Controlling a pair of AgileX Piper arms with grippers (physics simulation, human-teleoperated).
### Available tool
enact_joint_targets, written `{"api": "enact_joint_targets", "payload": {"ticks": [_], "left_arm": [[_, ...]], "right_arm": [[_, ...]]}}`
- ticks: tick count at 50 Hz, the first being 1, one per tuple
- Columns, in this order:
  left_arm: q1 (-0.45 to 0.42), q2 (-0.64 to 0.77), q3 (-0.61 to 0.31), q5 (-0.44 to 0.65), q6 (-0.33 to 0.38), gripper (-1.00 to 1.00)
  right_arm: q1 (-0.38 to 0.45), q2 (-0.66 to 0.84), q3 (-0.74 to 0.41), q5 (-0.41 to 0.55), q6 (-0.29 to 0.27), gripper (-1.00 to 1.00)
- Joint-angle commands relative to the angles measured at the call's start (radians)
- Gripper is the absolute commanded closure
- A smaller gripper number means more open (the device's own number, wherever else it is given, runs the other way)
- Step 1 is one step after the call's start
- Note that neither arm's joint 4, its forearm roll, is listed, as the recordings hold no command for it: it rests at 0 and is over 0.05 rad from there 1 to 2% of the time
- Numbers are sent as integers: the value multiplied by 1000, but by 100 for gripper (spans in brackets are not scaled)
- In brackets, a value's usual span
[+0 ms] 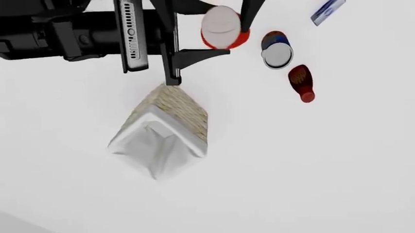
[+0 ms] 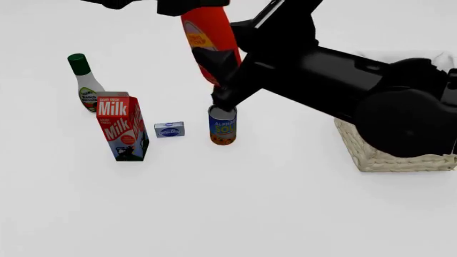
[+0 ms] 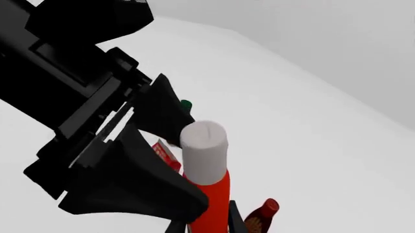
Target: Pick the ketchup and place it in the basket.
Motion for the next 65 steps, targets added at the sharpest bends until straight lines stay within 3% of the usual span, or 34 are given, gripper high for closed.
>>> {"api": "enact_joint_targets", "payload": {"ticks": [1,42,44,49,53,65], "left_arm": [[-50,-15,3,9,6,-100],[72,-124,124,-70,-48,-100],[88,-128,133,-81,-22,-100],[129,-143,175,-128,40,-100],[148,-154,206,-154,47,-100],[211,-200,303,-229,-2,-100]], "right_arm": [[-24,1,-15,3,6,100],[-202,-87,16,28,27,100],[-214,-90,15,29,27,100],[-250,-97,15,31,36,100],[-275,-98,19,30,42,100],[-343,-109,24,34,52,100]]}}
